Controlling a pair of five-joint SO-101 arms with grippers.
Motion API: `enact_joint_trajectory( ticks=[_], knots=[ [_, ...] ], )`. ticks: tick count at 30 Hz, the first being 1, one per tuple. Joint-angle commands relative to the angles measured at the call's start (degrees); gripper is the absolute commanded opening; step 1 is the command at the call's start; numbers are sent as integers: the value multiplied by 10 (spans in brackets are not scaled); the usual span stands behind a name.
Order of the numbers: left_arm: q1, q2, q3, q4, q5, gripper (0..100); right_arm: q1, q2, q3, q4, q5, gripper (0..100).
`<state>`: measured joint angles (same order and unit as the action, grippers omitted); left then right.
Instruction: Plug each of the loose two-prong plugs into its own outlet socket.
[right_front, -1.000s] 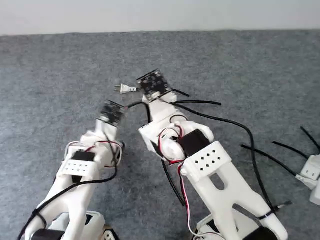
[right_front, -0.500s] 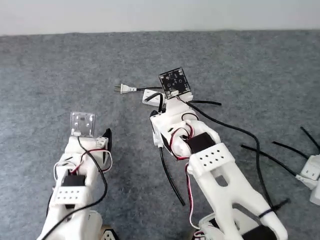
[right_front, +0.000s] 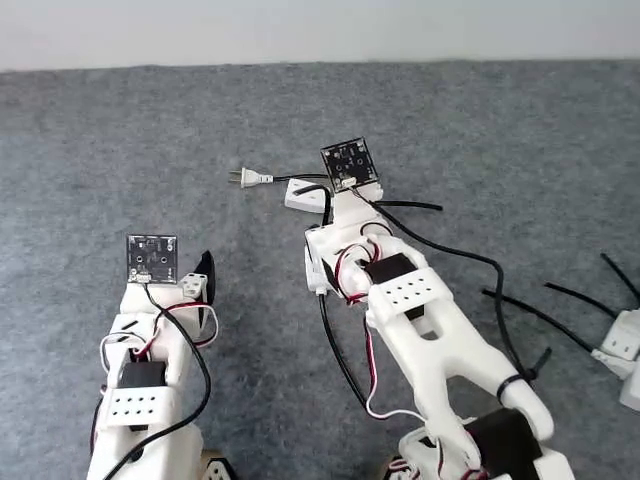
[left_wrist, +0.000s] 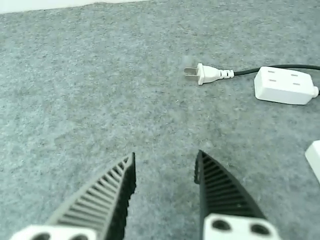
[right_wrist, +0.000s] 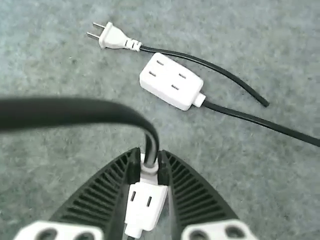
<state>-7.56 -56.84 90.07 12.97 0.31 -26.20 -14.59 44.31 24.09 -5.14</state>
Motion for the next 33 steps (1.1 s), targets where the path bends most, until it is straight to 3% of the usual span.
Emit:
enact_joint_trajectory(
  ticks=[1, 27, 33],
  knots=[
    [-3, -12, -7, -14, 4, 185, 9, -4, -42, -17, -6, 8],
    [-4, -13, -6, -13, 3, 185, -4, 65, -66, 25, -5, 8],
    [-4, -11, -5, -13, 1, 185, -35, 96, -69, 31, 34, 8]
  ],
)
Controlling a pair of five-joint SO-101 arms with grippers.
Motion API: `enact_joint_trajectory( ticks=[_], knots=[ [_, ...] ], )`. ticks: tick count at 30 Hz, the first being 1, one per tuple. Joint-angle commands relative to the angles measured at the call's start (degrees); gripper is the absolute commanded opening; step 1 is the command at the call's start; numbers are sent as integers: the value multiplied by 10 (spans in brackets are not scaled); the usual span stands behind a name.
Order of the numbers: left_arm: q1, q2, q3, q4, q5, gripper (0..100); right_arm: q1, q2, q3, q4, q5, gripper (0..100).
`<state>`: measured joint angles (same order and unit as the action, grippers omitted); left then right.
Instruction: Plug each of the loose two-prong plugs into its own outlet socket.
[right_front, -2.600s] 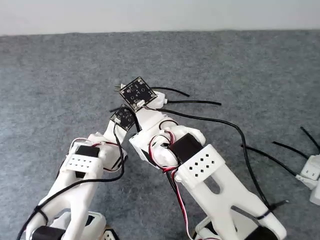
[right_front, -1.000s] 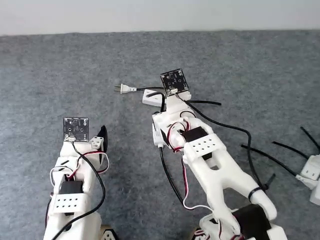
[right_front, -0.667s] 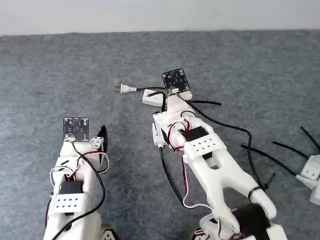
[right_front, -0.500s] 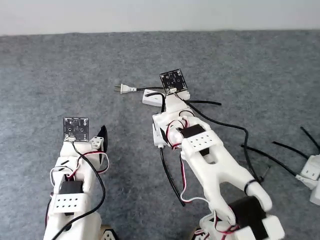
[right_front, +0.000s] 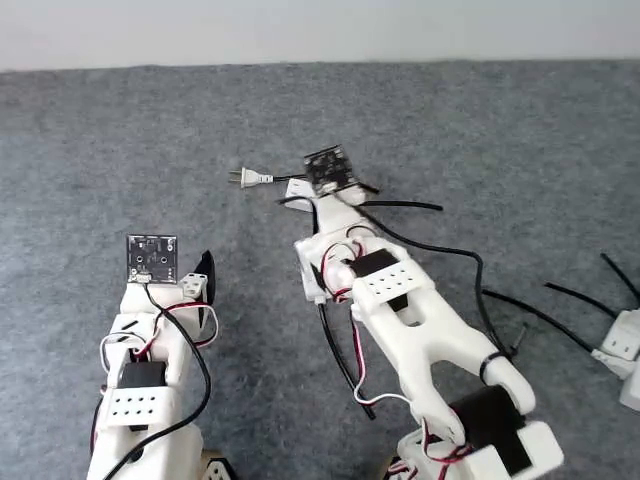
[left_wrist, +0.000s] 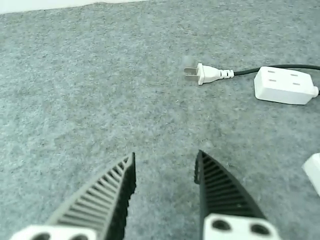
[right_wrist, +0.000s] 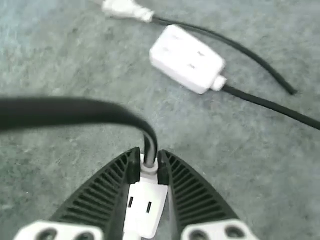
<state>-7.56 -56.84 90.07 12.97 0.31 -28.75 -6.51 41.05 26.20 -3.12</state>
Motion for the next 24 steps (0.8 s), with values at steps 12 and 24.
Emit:
enact_joint_trajectory(
  ticks=[12, 24],
  knots=[
    [-4, -14, 0, -14, 0, 185, -7, 82, -117, 87, 13, 32],
    [-4, -13, 0, -16, 0, 185, -63, 65, -126, 170, -7, 216]
  ],
)
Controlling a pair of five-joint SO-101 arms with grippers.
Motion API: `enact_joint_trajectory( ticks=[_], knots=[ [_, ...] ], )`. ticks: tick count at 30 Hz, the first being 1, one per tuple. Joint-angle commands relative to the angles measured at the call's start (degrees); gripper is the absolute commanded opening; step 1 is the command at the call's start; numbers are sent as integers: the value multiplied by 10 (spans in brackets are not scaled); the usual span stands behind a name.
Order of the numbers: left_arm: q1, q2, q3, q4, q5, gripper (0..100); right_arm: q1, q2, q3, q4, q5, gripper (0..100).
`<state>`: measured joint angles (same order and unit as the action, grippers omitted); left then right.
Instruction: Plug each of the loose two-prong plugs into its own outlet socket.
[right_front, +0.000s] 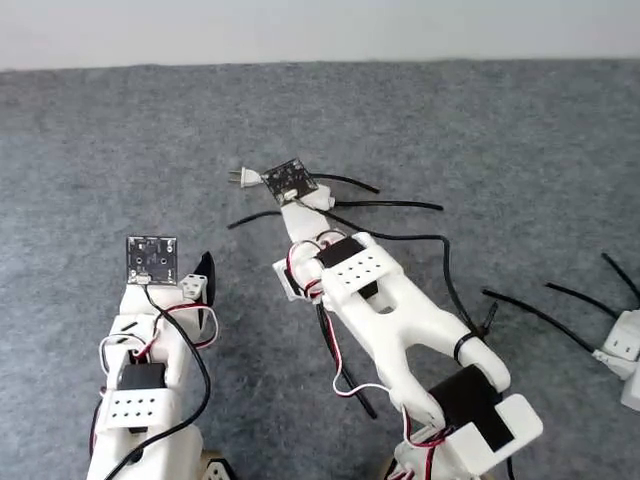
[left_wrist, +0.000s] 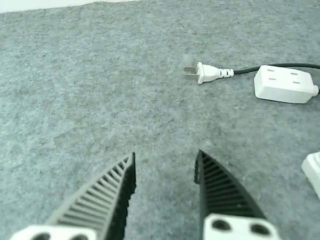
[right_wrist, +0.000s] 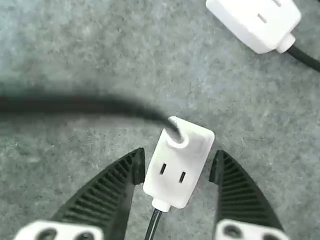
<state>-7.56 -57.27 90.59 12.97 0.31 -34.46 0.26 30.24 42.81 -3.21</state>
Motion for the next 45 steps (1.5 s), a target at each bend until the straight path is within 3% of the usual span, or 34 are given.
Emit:
enact_joint_trajectory(
  ticks=[1, 8, 13, 15, 25, 32, 39, 45],
  knots=[
    [-4, -9, -6, -16, 0, 185, -6, 10, -23, 4, -6, 217],
    [-4, -9, -6, -16, 0, 185, -4, 91, -105, 57, -3, 203],
    [-4, -9, -6, -16, 0, 185, 2, 117, -135, 66, 0, 9],
    [-4, -9, -6, -16, 0, 185, 24, 116, -136, 66, 0, 23],
    [-1, -7, -7, -17, 2, 185, 125, -93, -98, 186, 34, 9],
    [1, -6, -9, -17, 4, 185, 322, -251, -24, 191, 47, 9],
    [1, -5, -20, -5, 24, 186, 571, -218, -30, 151, 129, 9],
    [10, -4, -96, 163, 100, 188, 665, -102, -37, 59, 183, 12]
  ],
)
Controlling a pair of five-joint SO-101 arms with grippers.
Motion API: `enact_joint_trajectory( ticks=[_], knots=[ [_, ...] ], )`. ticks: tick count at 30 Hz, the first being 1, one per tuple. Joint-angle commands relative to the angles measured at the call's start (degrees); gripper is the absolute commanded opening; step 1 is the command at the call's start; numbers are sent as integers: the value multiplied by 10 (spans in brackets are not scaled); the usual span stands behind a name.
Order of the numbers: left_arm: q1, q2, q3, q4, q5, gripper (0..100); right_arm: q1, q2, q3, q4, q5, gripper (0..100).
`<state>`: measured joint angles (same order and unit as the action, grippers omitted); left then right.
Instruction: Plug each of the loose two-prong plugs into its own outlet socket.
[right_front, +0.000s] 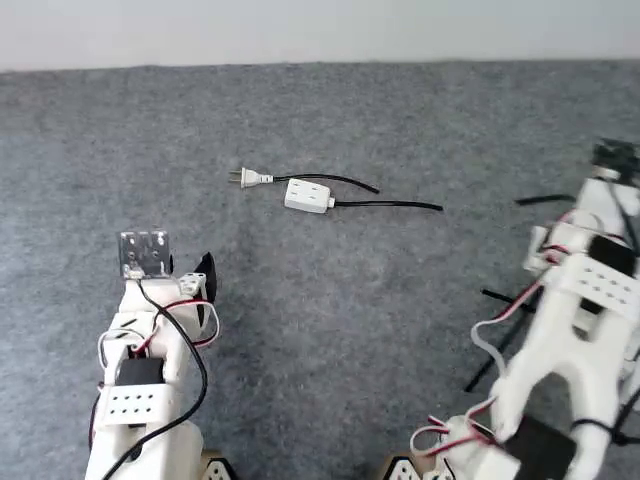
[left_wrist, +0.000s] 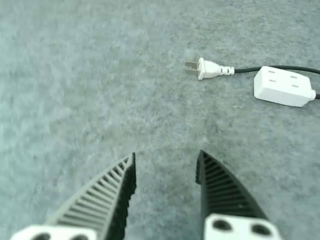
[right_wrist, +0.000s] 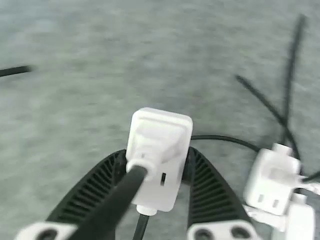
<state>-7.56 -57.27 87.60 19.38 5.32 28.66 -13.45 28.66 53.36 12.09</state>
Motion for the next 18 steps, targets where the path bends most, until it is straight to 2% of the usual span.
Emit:
enact_joint_trajectory(
  ticks=[1, 7, 10, 12, 15, 18],
  knots=[
    [16, -4, -75, 123, 67, 188, 39, 57, -29, -55, 45, 19],
    [55, -4, -155, 250, 170, 189, 59, 144, -76, -57, 83, 201],
    [95, -1, -190, 280, 211, 194, 59, 152, -76, -56, 82, 195],
    [120, 25, -224, 298, 252, 232, 57, 152, -79, -42, 82, 188],
    [149, 109, -291, 330, 301, 295, 50, 146, -92, -22, 88, 191],
    [156, 214, -364, 345, 315, 294, 51, 136, -122, 20, 88, 191]
  ],
)
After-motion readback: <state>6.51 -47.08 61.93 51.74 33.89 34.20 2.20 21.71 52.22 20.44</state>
